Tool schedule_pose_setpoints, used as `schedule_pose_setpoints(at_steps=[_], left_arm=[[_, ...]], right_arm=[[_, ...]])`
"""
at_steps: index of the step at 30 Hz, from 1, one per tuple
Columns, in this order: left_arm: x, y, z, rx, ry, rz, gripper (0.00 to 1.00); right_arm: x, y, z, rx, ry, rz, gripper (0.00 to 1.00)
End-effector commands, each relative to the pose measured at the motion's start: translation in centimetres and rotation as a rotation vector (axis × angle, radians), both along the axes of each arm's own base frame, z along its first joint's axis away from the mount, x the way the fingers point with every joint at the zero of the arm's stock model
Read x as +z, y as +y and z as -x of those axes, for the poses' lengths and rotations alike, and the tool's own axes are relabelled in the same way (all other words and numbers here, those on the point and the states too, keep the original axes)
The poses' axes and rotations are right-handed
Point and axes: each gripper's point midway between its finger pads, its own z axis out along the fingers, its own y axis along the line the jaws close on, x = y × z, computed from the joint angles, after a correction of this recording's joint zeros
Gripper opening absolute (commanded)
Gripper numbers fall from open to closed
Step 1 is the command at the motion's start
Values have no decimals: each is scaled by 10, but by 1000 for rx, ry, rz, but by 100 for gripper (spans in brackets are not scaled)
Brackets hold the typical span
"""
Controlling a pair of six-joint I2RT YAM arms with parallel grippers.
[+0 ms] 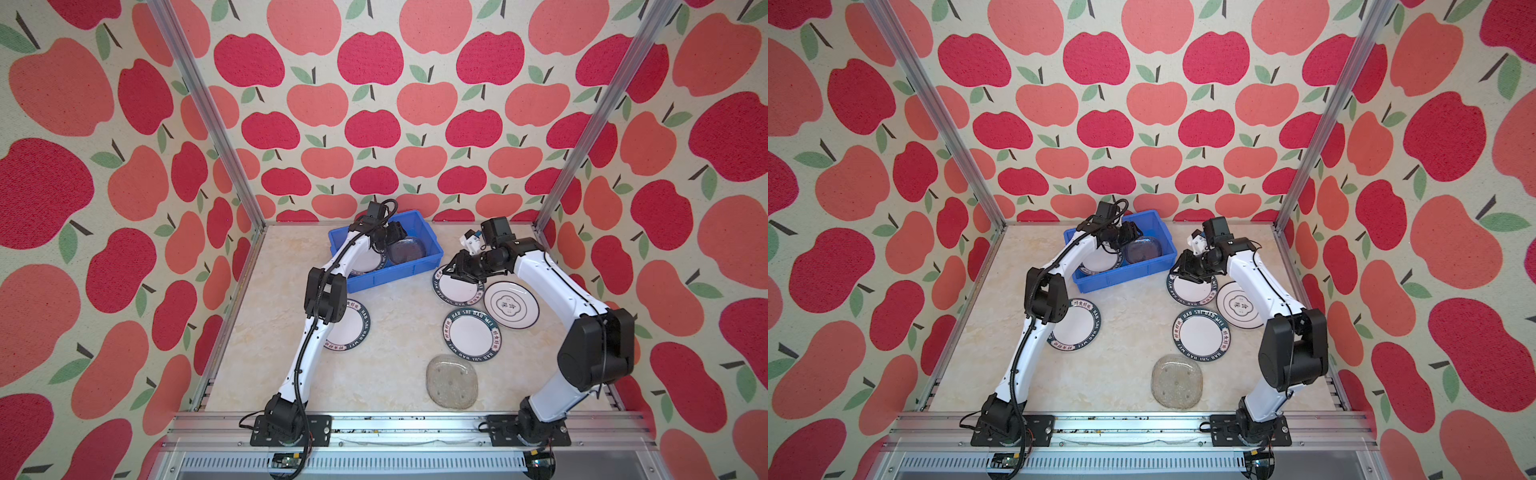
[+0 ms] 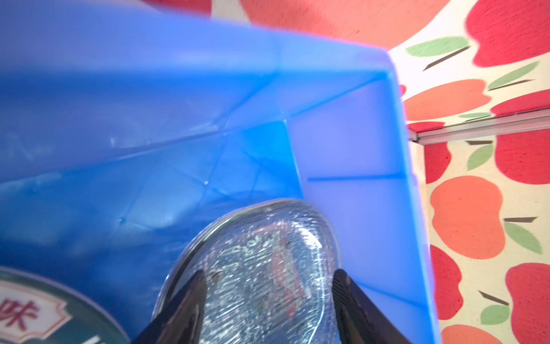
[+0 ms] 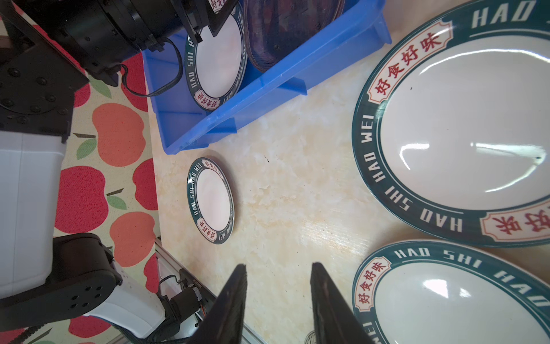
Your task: Place the plates into the plastic bin on the countertop
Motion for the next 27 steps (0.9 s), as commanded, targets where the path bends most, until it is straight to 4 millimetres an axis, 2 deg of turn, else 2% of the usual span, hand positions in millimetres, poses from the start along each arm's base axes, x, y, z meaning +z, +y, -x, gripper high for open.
schedule_pose_setpoints(at_steps=[1, 2, 4, 5, 7, 12, 15, 20, 25, 27], left_arm=[[30, -6, 1, -42, -57, 17, 72], [38, -6, 2, -44, -70, 18, 72], [53, -6, 6, -53, -85, 11, 66], [63, -8, 13, -70, -98, -6, 63], [79, -12, 29, -96, -134, -67, 63], [127, -27, 89, -167, -220, -111, 72], [138, -31, 131, -200, -218, -163, 73], [137, -26, 208, -229, -193, -235, 75], [118, -5, 284, -261, -139, -290, 77], [110, 3, 308, -279, -113, -322, 78]], right_arm=[[34, 1, -3, 4, -85, -49, 39], [38, 1, -2, 8, -100, -52, 39], [45, -1, 0, 8, -130, -51, 39], [49, -1, 1, 12, -148, -55, 38], [55, -2, 7, 22, -172, -54, 38], [65, -10, 33, 32, -242, 6, 38], [60, -11, 55, 47, -245, 28, 37], [38, -7, 90, 73, -218, 54, 37], [17, -8, 108, 87, -196, 65, 36], [13, -10, 114, 99, -193, 95, 36]])
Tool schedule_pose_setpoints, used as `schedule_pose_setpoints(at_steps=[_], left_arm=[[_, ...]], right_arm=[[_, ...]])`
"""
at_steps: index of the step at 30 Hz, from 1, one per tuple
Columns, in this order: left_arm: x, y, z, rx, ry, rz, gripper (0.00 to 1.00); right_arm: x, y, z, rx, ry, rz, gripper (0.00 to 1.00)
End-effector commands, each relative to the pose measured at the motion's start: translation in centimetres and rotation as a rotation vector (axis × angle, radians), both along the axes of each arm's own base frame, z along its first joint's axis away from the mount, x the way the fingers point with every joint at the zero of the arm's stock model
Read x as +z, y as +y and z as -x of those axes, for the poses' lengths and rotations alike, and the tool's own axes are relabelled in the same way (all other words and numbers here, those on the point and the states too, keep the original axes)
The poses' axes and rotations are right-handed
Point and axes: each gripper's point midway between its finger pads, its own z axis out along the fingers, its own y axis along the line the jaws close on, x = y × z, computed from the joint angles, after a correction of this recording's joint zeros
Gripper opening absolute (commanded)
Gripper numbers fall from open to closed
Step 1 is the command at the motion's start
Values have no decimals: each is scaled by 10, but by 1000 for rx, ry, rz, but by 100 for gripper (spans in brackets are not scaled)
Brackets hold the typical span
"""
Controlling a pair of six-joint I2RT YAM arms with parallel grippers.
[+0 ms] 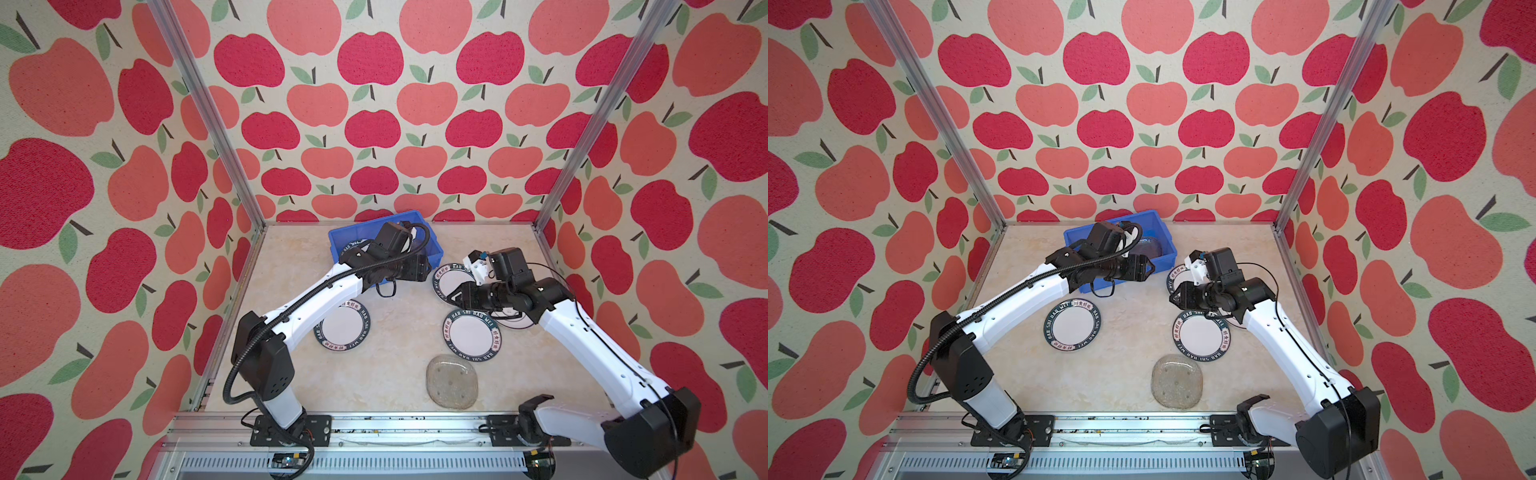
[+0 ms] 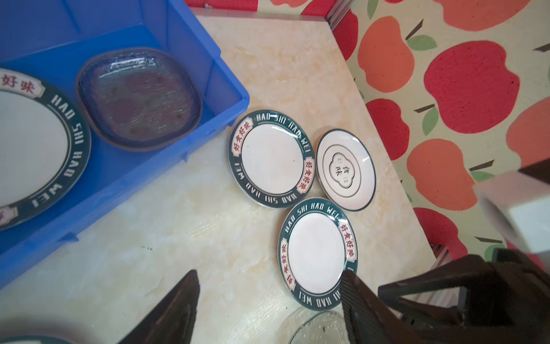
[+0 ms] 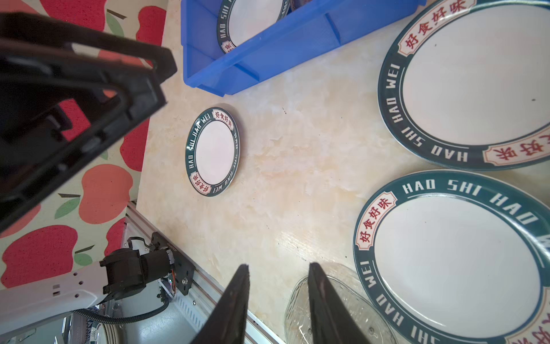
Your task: Place the plates into the plastic bin on the countertop
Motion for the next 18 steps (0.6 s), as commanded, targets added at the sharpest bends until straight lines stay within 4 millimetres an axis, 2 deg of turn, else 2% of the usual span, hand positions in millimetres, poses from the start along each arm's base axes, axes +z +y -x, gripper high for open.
schedule_pose_setpoints(at_steps=[1, 3, 6, 13, 18], left_arm=[[-20, 21, 28, 32, 37, -96, 78], [-23, 23, 45, 25, 34, -119, 78], [-30, 16, 68, 8, 25, -106, 77], [-73, -11, 107, -8, 117, -89, 72], [-108, -37, 129, -17, 207, -86, 62]], right_arm=[[-4, -6, 7, -9, -17, 42, 36], [-6, -9, 11, -19, -25, 43, 36], [-9, -17, 17, -34, -43, 49, 36], [-22, -30, 22, -52, -31, 68, 36], [-29, -31, 22, -55, 3, 31, 36]])
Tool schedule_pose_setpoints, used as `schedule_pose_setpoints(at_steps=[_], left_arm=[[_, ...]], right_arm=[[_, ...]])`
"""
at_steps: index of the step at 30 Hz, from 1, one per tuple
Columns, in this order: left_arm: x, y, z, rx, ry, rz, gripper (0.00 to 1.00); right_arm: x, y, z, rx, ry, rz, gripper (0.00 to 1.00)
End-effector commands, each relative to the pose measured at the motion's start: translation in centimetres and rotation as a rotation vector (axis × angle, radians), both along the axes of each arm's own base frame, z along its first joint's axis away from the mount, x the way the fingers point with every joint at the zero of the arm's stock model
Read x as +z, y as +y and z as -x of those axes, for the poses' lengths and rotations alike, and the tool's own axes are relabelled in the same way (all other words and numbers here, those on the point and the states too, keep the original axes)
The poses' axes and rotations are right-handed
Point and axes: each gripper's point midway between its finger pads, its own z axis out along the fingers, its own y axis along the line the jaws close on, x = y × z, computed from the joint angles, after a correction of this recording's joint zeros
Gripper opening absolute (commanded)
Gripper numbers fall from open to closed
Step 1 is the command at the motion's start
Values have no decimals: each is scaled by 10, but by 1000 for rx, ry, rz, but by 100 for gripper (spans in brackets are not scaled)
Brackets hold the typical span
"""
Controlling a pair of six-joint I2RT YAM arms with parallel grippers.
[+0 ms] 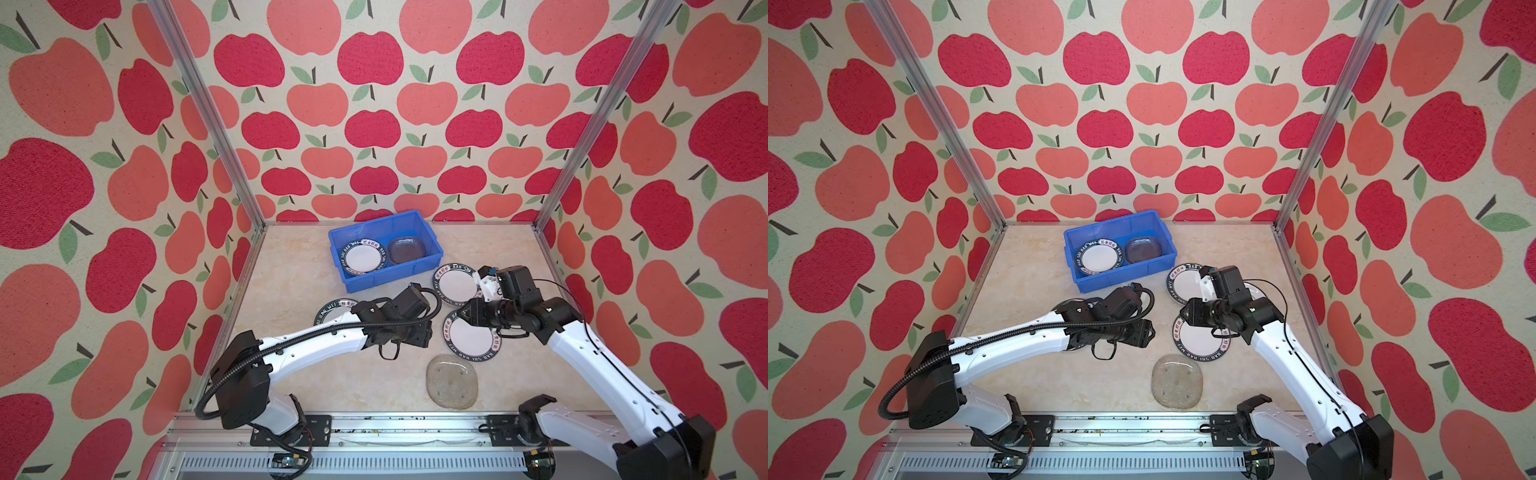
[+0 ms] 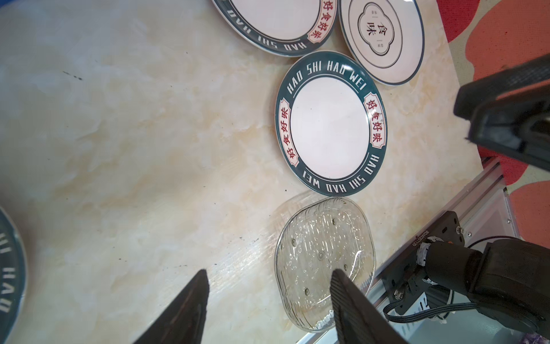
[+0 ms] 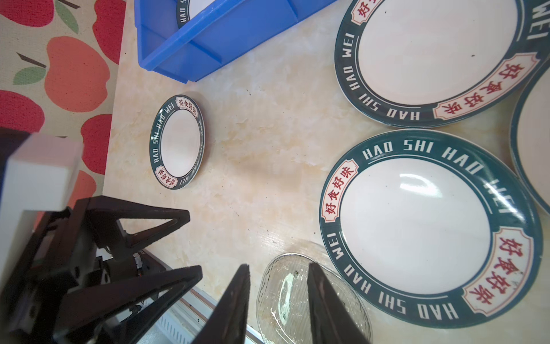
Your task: Place the plates into the plastic bin on the countertop
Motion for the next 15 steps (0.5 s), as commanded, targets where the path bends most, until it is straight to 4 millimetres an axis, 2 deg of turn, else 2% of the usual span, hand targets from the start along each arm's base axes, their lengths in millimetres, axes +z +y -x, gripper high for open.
schedule_pose_setpoints(at_steps=[1, 5, 8, 15], left_arm=[[-25, -16, 8, 43, 62, 5, 60], [-50, -21, 24, 56, 120, -27, 53], [-68, -16, 34, 90, 162, -41, 50], [-94, -15, 51, 154, 231, -33, 46]], right_arm=[[-4, 1, 3, 12, 20, -32, 36], [-6, 4, 3, 16, 29, -54, 35], [-9, 4, 4, 13, 33, -58, 35], [-16, 2, 8, 2, 42, -68, 35]])
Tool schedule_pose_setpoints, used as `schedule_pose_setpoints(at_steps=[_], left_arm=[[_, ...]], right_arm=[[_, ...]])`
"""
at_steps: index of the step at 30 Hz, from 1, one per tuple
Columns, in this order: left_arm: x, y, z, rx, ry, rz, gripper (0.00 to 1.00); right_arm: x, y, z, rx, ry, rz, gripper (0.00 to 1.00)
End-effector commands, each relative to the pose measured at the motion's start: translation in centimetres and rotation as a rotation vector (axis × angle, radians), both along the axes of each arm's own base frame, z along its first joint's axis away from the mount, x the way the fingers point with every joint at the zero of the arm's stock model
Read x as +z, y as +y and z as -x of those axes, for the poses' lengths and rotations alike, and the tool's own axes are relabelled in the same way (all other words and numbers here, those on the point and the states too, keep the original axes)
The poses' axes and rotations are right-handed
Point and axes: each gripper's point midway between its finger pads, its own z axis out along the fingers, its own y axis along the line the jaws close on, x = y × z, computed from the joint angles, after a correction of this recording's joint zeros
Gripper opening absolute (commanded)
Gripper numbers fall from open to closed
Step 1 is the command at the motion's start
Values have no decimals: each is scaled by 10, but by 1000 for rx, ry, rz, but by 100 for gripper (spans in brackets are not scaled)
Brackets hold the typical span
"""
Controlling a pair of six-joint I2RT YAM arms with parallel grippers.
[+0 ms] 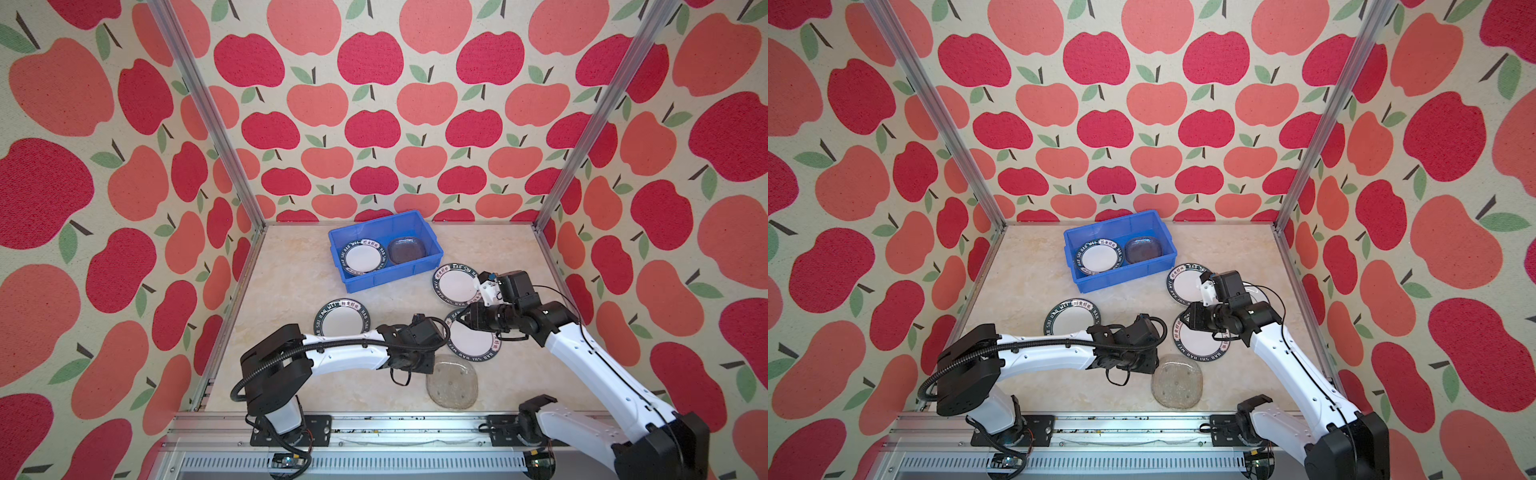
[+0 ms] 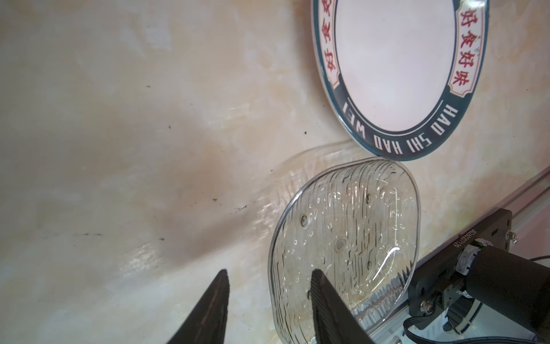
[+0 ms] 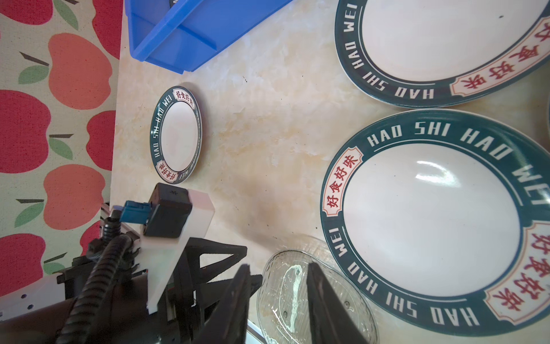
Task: Place the plates into the plastic bin on the countertop
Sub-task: 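Close the left gripper on the rim of the glass plate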
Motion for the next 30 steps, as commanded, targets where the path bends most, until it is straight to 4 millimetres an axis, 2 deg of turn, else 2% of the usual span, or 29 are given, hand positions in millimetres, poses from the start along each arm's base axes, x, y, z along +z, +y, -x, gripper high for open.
schedule_pose_setpoints(at_steps=[1, 5, 10, 16, 24, 25, 26, 30], left_arm=[[-16, -9, 3, 58, 44, 30, 45], [-24, -13, 7, 56, 61, 11, 40], [-37, -8, 12, 82, 99, -9, 34], [-37, -3, 12, 109, 94, -1, 22], [-42, -7, 13, 97, 113, -13, 11], [-42, -7, 14, 97, 115, -15, 9], [-42, -6, 14, 98, 114, -20, 1], [-40, 0, 14, 103, 107, -33, 0]], right_arm=[[3, 1, 3, -10, -4, -34, 35], [2, 0, 5, -15, 0, -38, 35], [2, -2, 6, -16, -8, -30, 35], [0, -2, 6, -17, -10, -29, 35], [-2, -1, 5, -17, -4, -31, 35], [-1, -1, 5, -18, -7, -33, 35], [-1, -1, 4, -21, -7, -33, 35], [0, -1, 5, -23, -5, -42, 35]])
